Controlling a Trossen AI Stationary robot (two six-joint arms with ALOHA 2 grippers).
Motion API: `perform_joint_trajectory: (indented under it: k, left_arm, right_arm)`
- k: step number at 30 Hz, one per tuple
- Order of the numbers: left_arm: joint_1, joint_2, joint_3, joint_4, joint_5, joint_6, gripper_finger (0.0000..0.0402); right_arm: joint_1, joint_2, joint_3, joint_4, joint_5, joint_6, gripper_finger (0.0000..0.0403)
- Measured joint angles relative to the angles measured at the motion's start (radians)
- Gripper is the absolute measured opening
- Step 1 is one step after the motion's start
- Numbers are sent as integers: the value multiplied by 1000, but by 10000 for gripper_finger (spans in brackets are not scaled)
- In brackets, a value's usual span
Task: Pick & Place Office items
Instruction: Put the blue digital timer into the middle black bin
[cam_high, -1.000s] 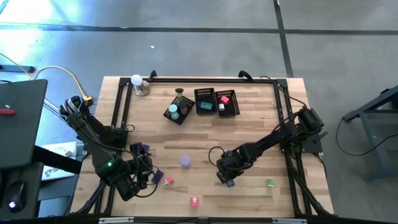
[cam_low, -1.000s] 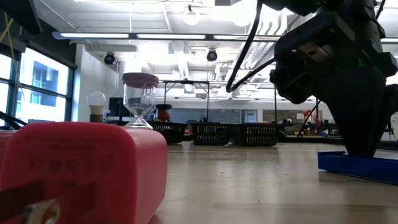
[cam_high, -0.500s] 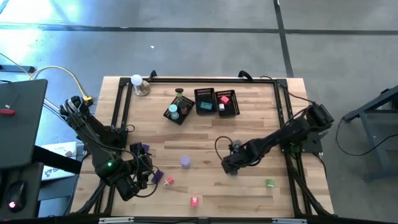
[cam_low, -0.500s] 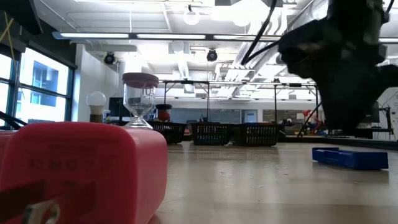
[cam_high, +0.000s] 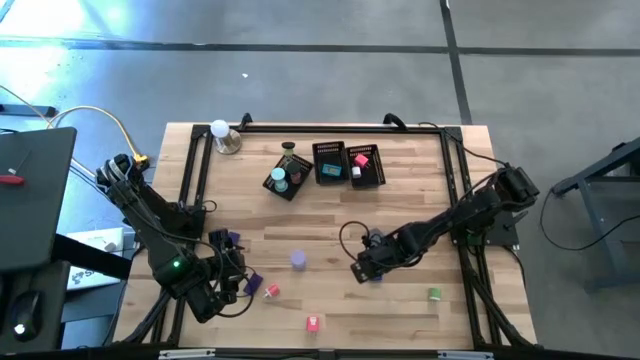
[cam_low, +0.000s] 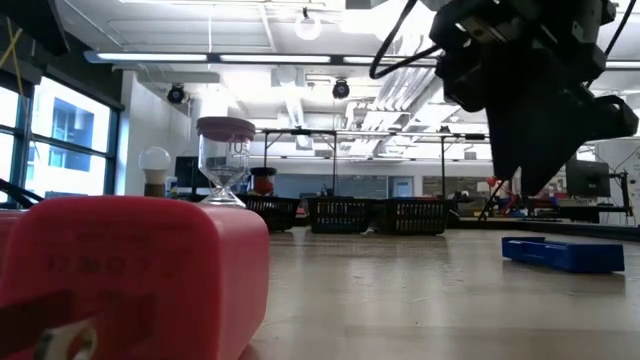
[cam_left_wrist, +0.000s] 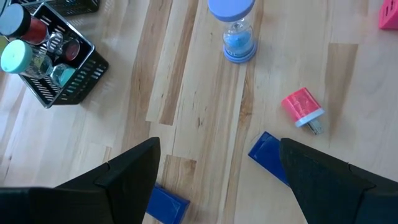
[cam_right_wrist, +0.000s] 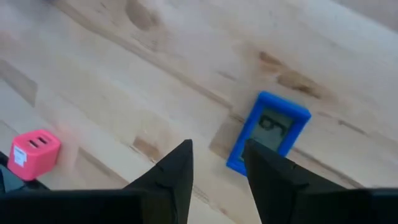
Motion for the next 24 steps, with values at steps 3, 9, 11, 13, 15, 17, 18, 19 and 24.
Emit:
perform_joint_trajectory:
  k: [3,9,11,13,15,17,18,19,24]
  left_arm:
    - [0,0,0,0,0,0,321]
    - [0,0,0,0,0,0,321]
    - [0,0,0,0,0,0,321]
    - [0,0,0,0,0,0,321]
    - [0,0,0,0,1,0,321]
    - [0,0,0,0,1,0,321]
    - [0,0,0,0,1,-1,321]
    - [0,0,0,0,1,-1,321]
    - [0,0,0,0,1,-2,321]
  right_arm:
    - [0,0,0,-1,5,-4,130]
    - [0,0,0,0,30,-54,130]
    - [0,0,0,0,51,-38,130]
    - [0,0,1,0,71,-27,130]
    - [0,0,1,0,91,-27,131]
    - [0,0,1,0,105,-26,135]
    - [1,0,1,0,107,-26,140]
    - [2,0,1,0,108,-26,146]
    - [3,-1,1,0,131,-28,200]
